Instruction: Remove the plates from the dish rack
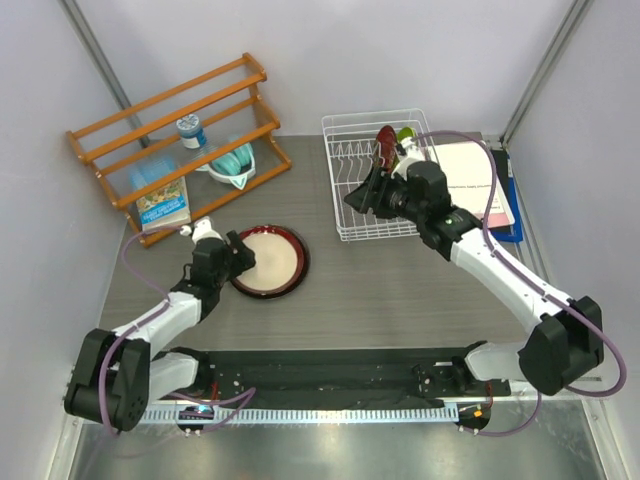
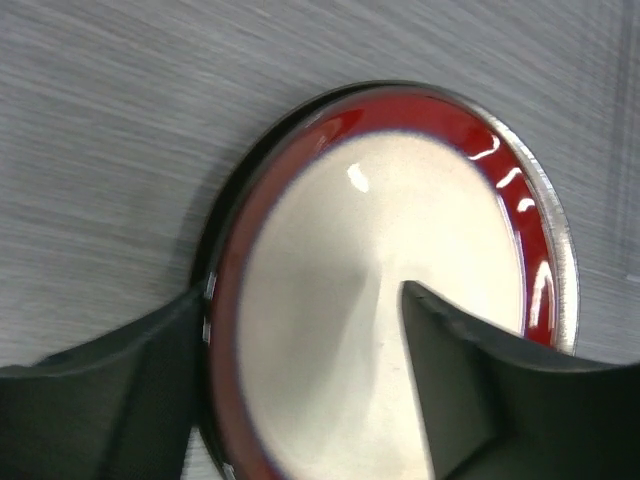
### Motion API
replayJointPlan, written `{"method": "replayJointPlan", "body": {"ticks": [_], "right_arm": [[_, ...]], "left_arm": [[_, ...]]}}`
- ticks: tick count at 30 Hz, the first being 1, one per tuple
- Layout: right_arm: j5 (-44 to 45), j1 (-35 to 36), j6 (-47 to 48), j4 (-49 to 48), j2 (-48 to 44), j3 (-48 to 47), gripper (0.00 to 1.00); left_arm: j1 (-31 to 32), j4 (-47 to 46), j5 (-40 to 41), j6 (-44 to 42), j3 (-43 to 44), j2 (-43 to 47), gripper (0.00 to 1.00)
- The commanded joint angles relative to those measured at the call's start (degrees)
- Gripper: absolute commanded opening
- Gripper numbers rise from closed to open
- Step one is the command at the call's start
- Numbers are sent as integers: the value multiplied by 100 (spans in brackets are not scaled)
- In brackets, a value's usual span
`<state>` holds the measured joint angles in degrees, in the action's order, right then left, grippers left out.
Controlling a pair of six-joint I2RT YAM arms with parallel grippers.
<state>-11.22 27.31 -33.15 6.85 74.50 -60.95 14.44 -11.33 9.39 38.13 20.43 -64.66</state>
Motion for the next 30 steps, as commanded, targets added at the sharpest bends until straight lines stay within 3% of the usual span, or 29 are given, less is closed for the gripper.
{"method": "replayJointPlan", "body": {"ticks": [1,2,5,10,16,25,30], "right_arm": [[1093,-129,721,586,310,-794,65],[1670,-164,844,702,389,-944,65],[2281,-226,1204,976,784,-1445,65],[2528,-393,1468,1064,1390,-2052,65],[2871,-630,1688,1187,2112,-2799,66],[3950,-823,2541,1266,3781,-4292,65],[3838,-991,2602,1520,4730,-5356,64]], "left_arm": [[15,42,291,-200,391,-222,83],[15,331,370,-218,488,-283,86],[15,614,581,-376,743,-354,90],[15,816,836,-456,971,-424,98],[24,1361,1153,-464,1279,-363,100],[33,1450,-77,-403,1289,857,99],[42,1371,-349,-359,1210,1184,100]]}}
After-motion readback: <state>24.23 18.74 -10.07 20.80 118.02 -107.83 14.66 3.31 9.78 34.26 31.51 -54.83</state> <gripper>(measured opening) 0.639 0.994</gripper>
